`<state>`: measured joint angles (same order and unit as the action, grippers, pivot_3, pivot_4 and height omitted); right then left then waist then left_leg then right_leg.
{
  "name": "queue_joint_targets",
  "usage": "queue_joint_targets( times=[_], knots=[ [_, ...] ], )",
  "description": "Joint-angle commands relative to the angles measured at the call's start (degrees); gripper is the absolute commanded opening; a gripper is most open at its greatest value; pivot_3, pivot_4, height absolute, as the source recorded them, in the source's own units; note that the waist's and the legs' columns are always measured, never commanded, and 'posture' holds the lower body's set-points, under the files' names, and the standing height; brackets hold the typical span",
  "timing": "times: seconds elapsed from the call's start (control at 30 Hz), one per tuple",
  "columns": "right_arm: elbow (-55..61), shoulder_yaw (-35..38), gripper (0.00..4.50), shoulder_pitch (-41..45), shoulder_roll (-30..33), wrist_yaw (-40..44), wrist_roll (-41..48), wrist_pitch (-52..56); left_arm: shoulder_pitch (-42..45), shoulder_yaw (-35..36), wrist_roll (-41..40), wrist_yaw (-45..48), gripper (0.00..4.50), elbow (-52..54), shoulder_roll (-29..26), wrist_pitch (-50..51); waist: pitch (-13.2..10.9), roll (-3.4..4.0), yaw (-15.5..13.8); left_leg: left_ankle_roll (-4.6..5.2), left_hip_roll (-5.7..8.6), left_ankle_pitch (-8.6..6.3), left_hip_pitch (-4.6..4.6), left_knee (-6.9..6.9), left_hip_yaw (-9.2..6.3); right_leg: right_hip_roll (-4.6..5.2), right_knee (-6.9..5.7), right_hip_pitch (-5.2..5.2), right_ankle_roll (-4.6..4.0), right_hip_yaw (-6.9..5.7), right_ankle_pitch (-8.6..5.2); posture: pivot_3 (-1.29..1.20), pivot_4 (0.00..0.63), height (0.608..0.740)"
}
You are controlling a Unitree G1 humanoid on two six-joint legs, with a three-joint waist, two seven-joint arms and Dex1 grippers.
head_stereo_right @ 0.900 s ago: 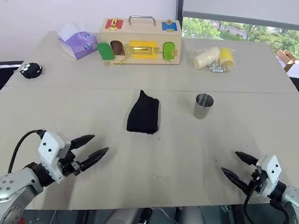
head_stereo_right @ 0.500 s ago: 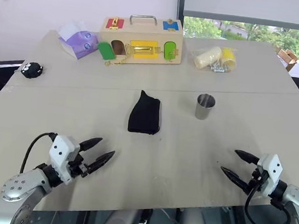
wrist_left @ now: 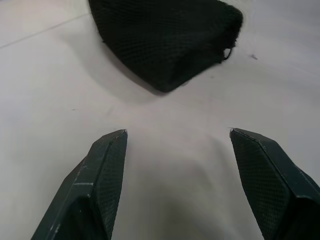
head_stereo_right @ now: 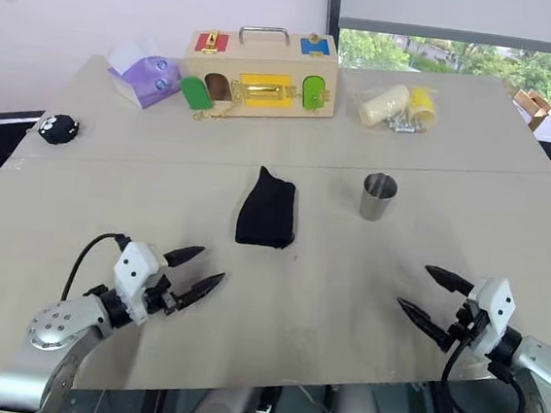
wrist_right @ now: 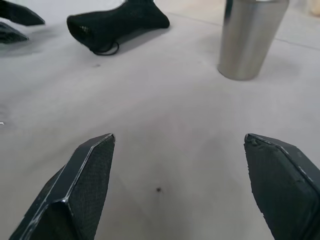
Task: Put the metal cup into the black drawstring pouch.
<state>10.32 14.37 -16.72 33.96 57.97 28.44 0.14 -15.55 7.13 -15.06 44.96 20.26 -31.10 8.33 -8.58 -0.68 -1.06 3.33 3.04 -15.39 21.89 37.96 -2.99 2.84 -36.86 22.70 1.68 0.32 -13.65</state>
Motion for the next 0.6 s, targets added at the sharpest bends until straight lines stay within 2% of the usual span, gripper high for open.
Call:
queue_joint_targets(
  times=[0.03, 0.27, 0.37, 0.6],
  knots=[
    [3.86, -0.11, 4.17, -1.29, -0.83, -0.96, 0.66, -0.11, 1.67, -1.59, -0.42, 2.38, 3.39, -0.42, -1.7, -0.71, -0.01, 0.02, 0.05, 0.0, 0.0, 0.0, -0.01, -0.03, 0.0, 0.0, 0.01, 0.0, 0.0, 0.0, 0.0, 0.0, 0.15, 0.74],
    [12.64, -4.11, 4.17, -5.62, -1.14, -1.09, 2.14, 3.01, 13.69, -7.82, 2.09, 7.08, 3.39, -4.77, -4.81, -1.46, -0.04, 0.05, -0.2, 0.0, 0.0, 0.0, 0.0, -0.08, -0.01, 0.07, 0.03, 0.02, 0.0, -0.12, 0.0, 0.0, 0.15, 0.74],
    [17.47, -5.35, 4.17, -6.3, -1.66, -3.67, 3.75, 6.26, 21.21, -12.05, 7.72, 8.9, 3.39, -8.7, -7.3, -4.91, -0.04, 0.06, -0.1, 0.0, 0.0, 0.0, -0.01, -0.11, 0.0, 0.13, 0.04, 0.03, 0.0, -0.2, 0.0, 0.0, 0.15, 0.74],
    [24.73, -9.24, 4.17, -6.4, -3.23, -8.74, 1.37, 7.52, 38.57, -18.33, 12.73, 11.82, 3.39, -19.59, -5.78, -11.27, -0.05, 0.01, -0.24, -0.01, 0.05, 0.01, 0.17, -0.12, -0.05, 0.17, 0.06, 0.23, 0.25, -0.36, 0.15, 0.0, 0.15, 0.74]
  ],
)
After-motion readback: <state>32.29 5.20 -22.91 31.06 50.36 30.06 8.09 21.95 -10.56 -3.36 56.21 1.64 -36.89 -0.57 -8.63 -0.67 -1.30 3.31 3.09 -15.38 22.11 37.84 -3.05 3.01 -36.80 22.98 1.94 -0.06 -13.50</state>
